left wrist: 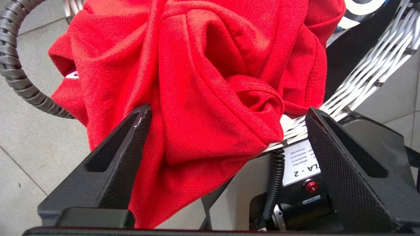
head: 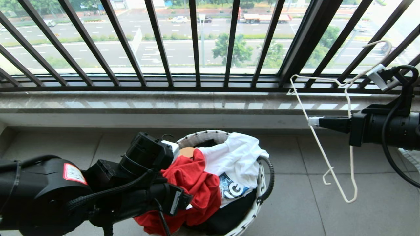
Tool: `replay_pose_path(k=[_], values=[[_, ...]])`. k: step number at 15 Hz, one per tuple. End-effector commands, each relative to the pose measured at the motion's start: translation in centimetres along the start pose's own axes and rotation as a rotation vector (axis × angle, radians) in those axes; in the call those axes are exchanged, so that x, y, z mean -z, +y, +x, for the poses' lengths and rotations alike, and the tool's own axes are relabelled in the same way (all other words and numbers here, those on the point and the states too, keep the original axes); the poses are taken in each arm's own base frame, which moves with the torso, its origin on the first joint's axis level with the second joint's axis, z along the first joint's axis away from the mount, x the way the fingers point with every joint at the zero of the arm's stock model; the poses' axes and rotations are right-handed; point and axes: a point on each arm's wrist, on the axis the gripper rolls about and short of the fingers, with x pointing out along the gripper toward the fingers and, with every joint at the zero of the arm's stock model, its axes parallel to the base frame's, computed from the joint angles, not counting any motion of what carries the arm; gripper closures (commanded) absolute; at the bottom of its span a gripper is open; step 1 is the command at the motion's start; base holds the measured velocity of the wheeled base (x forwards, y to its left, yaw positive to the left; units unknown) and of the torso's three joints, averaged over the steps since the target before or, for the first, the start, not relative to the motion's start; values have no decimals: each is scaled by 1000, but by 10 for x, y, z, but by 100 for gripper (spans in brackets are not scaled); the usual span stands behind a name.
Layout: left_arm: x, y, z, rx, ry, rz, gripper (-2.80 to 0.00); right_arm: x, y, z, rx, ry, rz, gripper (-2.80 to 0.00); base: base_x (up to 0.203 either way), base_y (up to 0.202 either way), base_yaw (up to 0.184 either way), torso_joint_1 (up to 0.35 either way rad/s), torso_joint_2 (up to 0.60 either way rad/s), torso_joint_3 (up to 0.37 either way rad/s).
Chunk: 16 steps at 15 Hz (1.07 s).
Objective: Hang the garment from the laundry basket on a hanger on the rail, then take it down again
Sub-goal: Pick up clothes from the basket
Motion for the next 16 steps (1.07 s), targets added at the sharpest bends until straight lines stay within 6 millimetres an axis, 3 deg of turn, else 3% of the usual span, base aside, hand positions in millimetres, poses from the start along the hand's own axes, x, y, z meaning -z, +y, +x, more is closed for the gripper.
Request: replay_pose_path(k=[1,5,9,16], values=[[1,-2,8,-10,21,4,0,0,0,1,-5,0,-1,0,0,0,0,0,0,0],[0,-1,4,-10,8,1,0,0,0,1,-5,0,-1,0,0,0,0,0,0,0],[-6,3,-19,1,-62,-12,0,0,0,0,-4,0,0,0,0,0,0,0,0,0],[-24,-14,-96,169,-309,8,0,0,0,1,-5,0,0,0,0,0,0,0,0,0]])
